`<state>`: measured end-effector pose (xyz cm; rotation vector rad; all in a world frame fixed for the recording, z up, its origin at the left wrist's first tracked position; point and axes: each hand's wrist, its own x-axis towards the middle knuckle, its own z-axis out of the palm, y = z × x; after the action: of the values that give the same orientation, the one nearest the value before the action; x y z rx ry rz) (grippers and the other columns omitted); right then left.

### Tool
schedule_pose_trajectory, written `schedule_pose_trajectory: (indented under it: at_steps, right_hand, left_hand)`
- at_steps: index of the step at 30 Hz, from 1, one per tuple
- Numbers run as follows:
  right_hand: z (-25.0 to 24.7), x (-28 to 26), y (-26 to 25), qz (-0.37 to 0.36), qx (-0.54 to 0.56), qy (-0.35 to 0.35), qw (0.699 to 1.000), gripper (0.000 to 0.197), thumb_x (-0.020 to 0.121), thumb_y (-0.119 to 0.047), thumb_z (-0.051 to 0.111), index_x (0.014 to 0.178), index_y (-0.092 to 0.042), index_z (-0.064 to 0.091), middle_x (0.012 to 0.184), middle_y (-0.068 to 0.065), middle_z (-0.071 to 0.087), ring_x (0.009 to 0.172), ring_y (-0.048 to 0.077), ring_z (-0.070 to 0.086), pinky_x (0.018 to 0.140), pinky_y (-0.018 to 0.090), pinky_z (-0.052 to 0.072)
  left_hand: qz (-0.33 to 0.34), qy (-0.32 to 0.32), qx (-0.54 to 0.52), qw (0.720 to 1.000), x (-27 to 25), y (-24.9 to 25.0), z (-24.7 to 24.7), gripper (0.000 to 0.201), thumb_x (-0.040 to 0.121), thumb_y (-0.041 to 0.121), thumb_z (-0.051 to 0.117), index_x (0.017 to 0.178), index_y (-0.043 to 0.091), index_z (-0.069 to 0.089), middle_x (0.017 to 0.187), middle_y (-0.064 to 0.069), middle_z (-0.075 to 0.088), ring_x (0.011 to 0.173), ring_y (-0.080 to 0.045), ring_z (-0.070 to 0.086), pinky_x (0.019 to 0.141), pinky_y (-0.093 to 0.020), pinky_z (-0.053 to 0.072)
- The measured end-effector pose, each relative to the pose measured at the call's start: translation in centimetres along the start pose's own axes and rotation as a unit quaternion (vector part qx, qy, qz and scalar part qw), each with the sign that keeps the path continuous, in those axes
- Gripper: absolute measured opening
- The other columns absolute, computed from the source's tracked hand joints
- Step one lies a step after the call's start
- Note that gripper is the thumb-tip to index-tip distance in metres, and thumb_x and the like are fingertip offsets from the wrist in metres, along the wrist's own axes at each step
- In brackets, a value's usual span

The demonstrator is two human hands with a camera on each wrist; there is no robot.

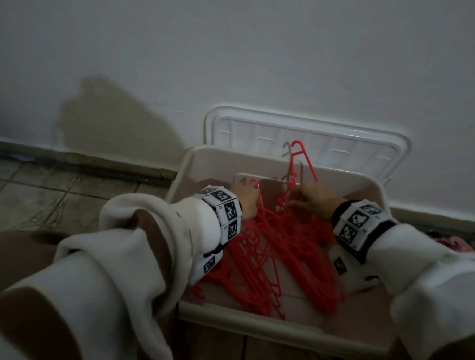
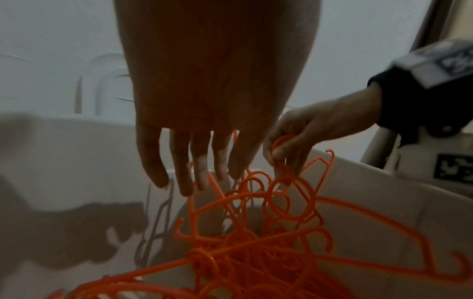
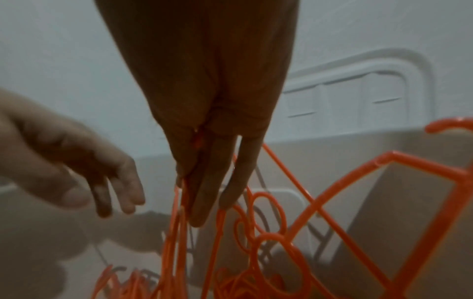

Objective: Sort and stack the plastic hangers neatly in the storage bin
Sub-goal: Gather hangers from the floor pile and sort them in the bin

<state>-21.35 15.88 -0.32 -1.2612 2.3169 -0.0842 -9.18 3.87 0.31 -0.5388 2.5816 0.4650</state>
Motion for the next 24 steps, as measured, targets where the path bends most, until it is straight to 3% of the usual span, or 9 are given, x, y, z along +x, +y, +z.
schedule_pose_trajectory:
  at_steps: [2, 4, 6, 9, 11, 13, 17, 20, 24]
  right_hand:
    - [-1.1, -0.6, -0.1, -0.018, 0.02, -0.006, 1.0, 0.026, 0.092, -0.015, 0.053, 0.111, 0.001, 0.061, 0.113, 0.021, 0.063, 0.098, 0.029, 0.058, 0.082, 0.031, 0.039]
    - [-1.9, -1.3, -0.4, -0.031, 0.001, -0.022, 0.999, 0.025, 0.092, -0.016, 0.053, 0.112, -0.002, 0.06, 0.111, 0.019, 0.064, 0.102, 0.031, 0.059, 0.086, 0.033, 0.041]
    - [-2.7, -2.1, -0.7, -0.05, -0.031, -0.042, 0.997, 0.024, 0.093, -0.016, 0.051, 0.112, -0.003, 0.06, 0.107, 0.013, 0.065, 0.102, 0.028, 0.06, 0.082, 0.026, 0.04]
    - [-3.1, -2.8, -1.1, -0.07, -0.063, -0.05, 0.994, 0.025, 0.095, -0.015, 0.048, 0.115, -0.004, 0.058, 0.101, 0.008, 0.062, 0.098, 0.019, 0.057, 0.063, 0.012, 0.031]
    - [-2.8, -2.8, -1.1, -0.072, -0.07, -0.045, 0.994, 0.027, 0.095, -0.015, 0.048, 0.117, -0.004, 0.058, 0.109, 0.01, 0.063, 0.104, 0.023, 0.056, 0.068, 0.015, 0.03]
    - [-2.2, -2.5, -0.9, -0.071, -0.056, -0.045, 0.995, 0.025, 0.094, -0.014, 0.049, 0.115, -0.003, 0.058, 0.112, 0.014, 0.063, 0.107, 0.028, 0.056, 0.08, 0.024, 0.035]
    - [-1.3, -2.3, -0.7, -0.051, -0.044, -0.044, 0.997, 0.033, 0.092, -0.02, 0.054, 0.121, -0.005, 0.051, 0.12, 0.015, 0.058, 0.111, 0.029, 0.054, 0.088, 0.029, 0.037]
    - [-1.1, -2.6, -0.5, -0.027, -0.015, -0.031, 0.999, 0.058, 0.077, -0.021, 0.073, 0.125, -0.006, 0.043, 0.118, 0.013, 0.059, 0.112, 0.028, 0.054, 0.086, 0.029, 0.038]
    - [-1.4, -2.5, 0.1, -0.025, 0.025, 0.005, 0.999, 0.061, 0.073, -0.014, 0.076, 0.122, -0.002, 0.042, 0.102, 0.015, 0.065, 0.098, 0.03, 0.06, 0.077, 0.031, 0.044]
  left_hand:
    - [0.002, 0.015, -0.005, 1.0, 0.3, -0.2, 0.4, 0.046, 0.092, 0.015, 0.049, 0.136, 0.011, 0.039, 0.143, -0.015, 0.04, 0.128, -0.031, 0.042, 0.098, -0.037, 0.04]
    - [0.011, 0.025, 0.007, 1.0, 0.3, -0.4, 0.5, 0.058, 0.091, 0.02, 0.053, 0.143, 0.021, 0.028, 0.15, -0.008, 0.027, 0.138, -0.029, 0.026, 0.106, -0.046, 0.031]
    - [0.033, 0.011, 0.014, 0.999, 0.4, -0.7, 0.6, 0.059, 0.091, 0.021, 0.054, 0.144, 0.023, 0.028, 0.145, -0.005, 0.034, 0.135, -0.027, 0.032, 0.104, -0.044, 0.033]
    - [0.022, -0.003, 0.021, 1.0, 0.8, -1.7, 0.8, 0.059, 0.092, 0.012, 0.048, 0.145, 0.023, 0.026, 0.141, -0.01, 0.042, 0.127, -0.029, 0.043, 0.103, -0.039, 0.038]
    - [0.019, 0.005, 0.032, 0.999, 0.8, -2.1, 0.8, 0.056, 0.092, 0.012, 0.046, 0.144, 0.027, 0.029, 0.142, -0.008, 0.04, 0.13, -0.029, 0.039, 0.105, -0.039, 0.034]
    - [0.019, 0.018, 0.055, 0.998, 0.7, -2.3, 0.7, 0.049, 0.093, 0.015, 0.046, 0.139, 0.028, 0.034, 0.14, -0.006, 0.041, 0.129, -0.028, 0.038, 0.105, -0.041, 0.033]
    - [0.016, 0.039, 0.063, 0.997, 0.9, -2.5, 0.6, 0.038, 0.09, 0.013, 0.048, 0.127, 0.023, 0.045, 0.13, -0.005, 0.048, 0.12, -0.027, 0.046, 0.097, -0.04, 0.039]
    - [0.023, 0.065, 0.033, 0.997, 1.3, -2.2, 0.8, 0.03, 0.09, 0.012, 0.052, 0.12, 0.016, 0.053, 0.125, -0.008, 0.054, 0.115, -0.028, 0.052, 0.096, -0.042, 0.044]
    - [0.017, 0.101, -0.001, 0.995, 1.9, -2.0, 0.8, 0.016, 0.089, 0.022, 0.057, 0.104, 0.018, 0.059, 0.11, -0.005, 0.062, 0.105, -0.026, 0.058, 0.088, -0.033, 0.046]
